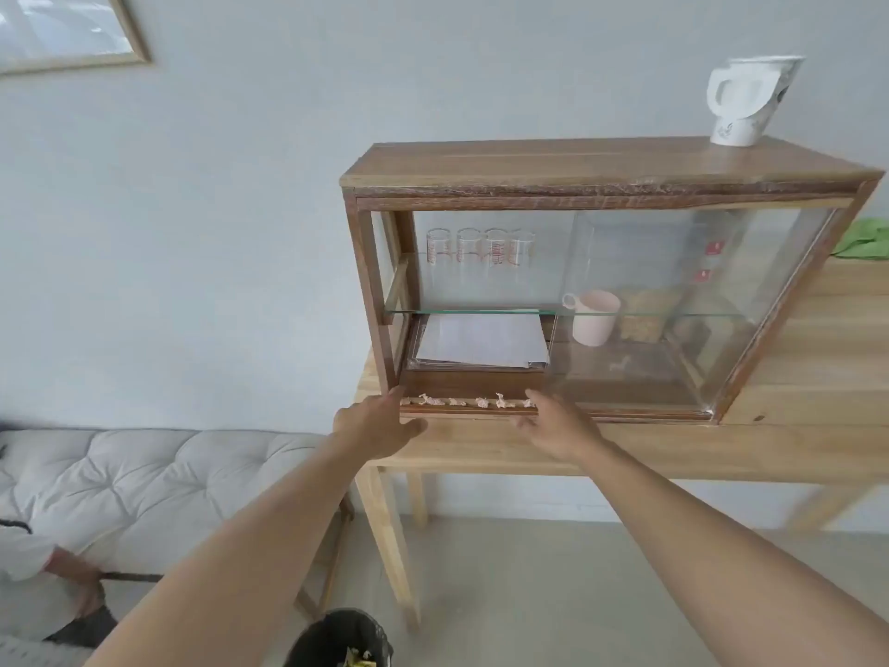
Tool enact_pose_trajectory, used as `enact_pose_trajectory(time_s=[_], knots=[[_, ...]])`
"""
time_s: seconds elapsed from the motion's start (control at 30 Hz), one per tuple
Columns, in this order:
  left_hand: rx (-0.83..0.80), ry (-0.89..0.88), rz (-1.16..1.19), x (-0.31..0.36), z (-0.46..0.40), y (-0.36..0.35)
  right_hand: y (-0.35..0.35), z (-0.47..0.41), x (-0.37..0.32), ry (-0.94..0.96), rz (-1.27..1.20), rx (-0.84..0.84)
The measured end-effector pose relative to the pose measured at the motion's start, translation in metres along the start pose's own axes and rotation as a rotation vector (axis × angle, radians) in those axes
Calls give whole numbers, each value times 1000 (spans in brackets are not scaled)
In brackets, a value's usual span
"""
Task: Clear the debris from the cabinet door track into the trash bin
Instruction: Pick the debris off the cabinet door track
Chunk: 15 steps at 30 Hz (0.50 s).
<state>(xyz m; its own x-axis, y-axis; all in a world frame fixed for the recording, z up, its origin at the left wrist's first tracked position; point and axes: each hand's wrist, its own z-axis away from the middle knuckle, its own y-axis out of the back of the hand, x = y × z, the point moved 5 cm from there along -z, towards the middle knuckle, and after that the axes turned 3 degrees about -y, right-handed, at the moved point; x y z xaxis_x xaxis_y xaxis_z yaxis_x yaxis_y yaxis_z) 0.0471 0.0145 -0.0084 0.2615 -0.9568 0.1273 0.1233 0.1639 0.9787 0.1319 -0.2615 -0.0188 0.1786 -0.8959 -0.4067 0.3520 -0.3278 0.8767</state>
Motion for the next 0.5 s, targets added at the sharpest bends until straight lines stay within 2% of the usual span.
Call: enact_pose_trajectory(time_s=[0.2,0.5], knots=[[34,29,49,-9,-31,-15,-5,-21,7,-83,-20,70],[205,24,104,-24,-43,-30,-11,-28,15,-121,59,270]])
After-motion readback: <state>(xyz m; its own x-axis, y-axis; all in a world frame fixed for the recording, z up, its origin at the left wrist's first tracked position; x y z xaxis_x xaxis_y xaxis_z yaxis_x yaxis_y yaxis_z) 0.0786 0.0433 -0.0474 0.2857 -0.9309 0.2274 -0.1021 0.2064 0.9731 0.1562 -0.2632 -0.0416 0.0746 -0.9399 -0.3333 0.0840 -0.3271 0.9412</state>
